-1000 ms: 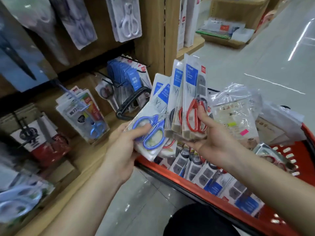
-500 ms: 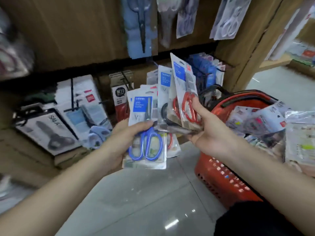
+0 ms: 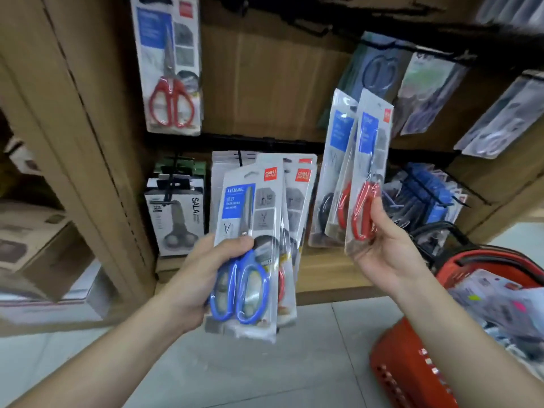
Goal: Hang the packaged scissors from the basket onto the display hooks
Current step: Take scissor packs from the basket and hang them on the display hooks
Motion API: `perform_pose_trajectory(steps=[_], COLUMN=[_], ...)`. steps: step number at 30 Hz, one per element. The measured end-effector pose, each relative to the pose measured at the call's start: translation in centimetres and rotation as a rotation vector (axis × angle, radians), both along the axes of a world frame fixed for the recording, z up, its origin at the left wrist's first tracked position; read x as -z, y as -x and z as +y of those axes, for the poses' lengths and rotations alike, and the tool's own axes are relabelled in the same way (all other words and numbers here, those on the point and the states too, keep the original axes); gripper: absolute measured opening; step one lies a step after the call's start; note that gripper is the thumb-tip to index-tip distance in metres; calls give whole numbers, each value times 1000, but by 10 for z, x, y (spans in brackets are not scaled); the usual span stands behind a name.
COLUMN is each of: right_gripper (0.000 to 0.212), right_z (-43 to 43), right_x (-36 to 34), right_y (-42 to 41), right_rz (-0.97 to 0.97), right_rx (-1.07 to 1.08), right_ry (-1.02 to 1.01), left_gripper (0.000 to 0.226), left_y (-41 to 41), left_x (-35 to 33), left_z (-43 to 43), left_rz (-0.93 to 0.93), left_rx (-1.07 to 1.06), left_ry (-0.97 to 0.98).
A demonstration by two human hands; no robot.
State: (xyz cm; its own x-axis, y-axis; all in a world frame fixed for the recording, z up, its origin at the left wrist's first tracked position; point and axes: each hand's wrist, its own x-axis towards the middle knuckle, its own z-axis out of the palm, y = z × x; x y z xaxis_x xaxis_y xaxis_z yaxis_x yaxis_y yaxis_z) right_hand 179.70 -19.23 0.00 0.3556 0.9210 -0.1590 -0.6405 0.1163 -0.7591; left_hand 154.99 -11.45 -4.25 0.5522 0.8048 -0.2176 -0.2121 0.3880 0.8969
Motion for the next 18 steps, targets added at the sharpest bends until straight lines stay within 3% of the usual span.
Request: perform_pose_trajectory(steps=[3,4,6,7,10,13,18], right_gripper=[25,33,70,75,64,41,38], right_z=[10,12,17,21,37,57,73], right_x=[4,4,6,6,-1,0,-8], right_y=[8,12,20,26,57,85,121], right_rz=[-37,-43,-80,-123,-315,-501,-680], right_rx=[-26,-53,-149,-188,-276,-215,-130], right_ry=[22,27,26,6,-40,16,11], left_gripper=[23,26,33,34,27,25,53], left_y=[8,11,18,21,28,32,38], left_x=[-13,-18,-25,-28,-29,-30,-31], left_z=[3,4,6,8,17,22,25], left_rz=[3,31,68,76,45,-32,-46], left_rx=[-193,-266,-387,-436,-567,-635,-638], left_ry=[-181,-257,-388,-427,-419,-303,-212])
